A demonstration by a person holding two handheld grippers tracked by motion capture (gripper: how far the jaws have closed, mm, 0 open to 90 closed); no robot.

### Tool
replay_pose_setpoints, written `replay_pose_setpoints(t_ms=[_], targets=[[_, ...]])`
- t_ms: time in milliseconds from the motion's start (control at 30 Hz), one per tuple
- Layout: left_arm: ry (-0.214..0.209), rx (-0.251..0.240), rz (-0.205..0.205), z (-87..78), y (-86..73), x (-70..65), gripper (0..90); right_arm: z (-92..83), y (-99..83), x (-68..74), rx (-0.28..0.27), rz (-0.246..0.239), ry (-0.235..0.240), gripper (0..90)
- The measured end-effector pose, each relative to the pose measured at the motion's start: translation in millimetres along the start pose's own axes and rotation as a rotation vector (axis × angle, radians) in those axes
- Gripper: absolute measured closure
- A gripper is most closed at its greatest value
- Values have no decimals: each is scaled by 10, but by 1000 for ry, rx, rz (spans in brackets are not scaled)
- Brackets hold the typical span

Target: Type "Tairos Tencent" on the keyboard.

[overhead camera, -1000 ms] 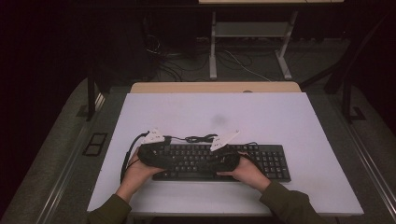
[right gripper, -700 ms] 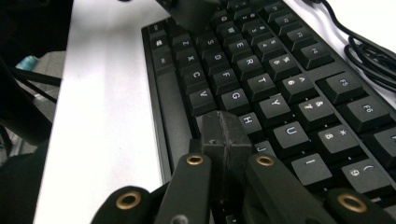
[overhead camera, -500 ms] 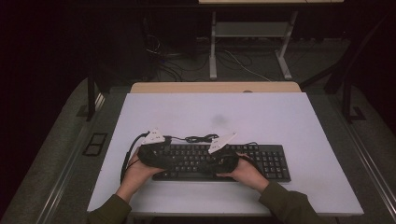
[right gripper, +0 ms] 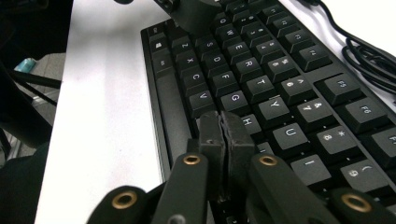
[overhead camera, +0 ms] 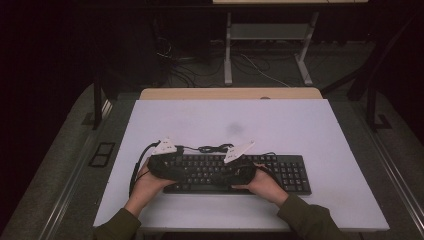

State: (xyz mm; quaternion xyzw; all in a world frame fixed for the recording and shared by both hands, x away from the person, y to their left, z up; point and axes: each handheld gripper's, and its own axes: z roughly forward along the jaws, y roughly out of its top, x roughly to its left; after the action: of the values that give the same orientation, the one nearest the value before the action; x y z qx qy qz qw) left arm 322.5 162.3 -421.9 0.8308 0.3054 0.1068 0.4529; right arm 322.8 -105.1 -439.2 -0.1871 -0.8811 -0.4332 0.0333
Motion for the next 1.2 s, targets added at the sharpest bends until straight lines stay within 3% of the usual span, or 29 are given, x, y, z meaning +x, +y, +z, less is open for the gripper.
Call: replay_pose_setpoints(t_ms=[300,733,933,1200], targets=[[-10,-8,6,16,16,-16,274,-118,-8,-32,-46,33,-15,673],[-75,27,36,161,79,-116,732,-321,-90,-132,-91,59,-51,430],[-96,39,44,226,90,-140,878,-404,-130,-162,-106,73,-68,364],[-96,60,45,322,85,-168,891,-499,-190,-171,-116,85,-87,304]])
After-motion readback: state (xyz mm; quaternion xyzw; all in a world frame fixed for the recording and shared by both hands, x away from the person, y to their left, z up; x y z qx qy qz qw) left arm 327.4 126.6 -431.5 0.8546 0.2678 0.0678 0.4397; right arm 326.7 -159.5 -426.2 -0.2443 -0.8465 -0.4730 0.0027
